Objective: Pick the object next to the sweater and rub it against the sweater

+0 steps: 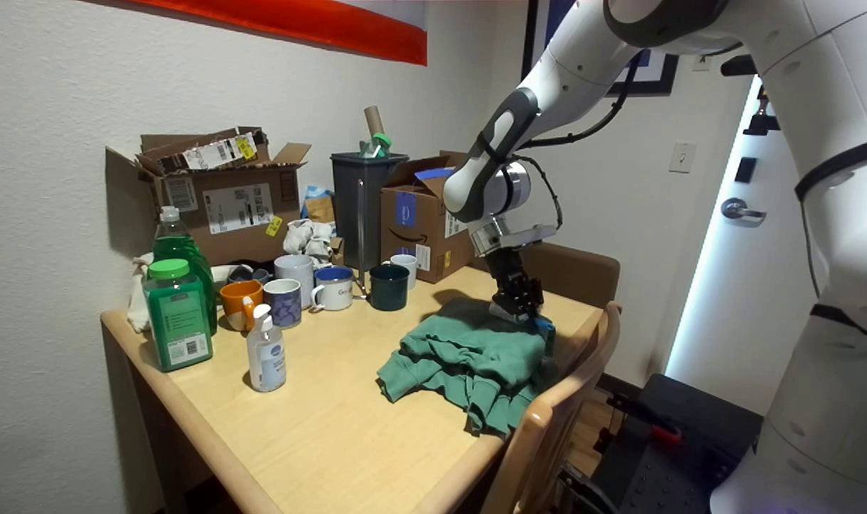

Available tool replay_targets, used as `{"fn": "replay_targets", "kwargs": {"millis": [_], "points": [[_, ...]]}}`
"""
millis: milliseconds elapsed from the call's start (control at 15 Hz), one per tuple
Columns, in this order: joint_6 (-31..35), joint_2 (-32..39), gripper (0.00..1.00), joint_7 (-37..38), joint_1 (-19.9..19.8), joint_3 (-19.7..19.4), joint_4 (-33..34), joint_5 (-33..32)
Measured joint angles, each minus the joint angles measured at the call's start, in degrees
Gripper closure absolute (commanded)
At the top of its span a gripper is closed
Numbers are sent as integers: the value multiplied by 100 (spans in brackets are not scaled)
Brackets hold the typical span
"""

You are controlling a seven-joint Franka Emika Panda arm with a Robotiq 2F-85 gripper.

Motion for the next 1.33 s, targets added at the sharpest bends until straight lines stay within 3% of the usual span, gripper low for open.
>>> {"fn": "replay_targets", "kwargs": {"millis": [733,1333], "points": [[-277,16,97,134,460,375,117,257],[-830,598,97,140,873,670,856,353]]}}
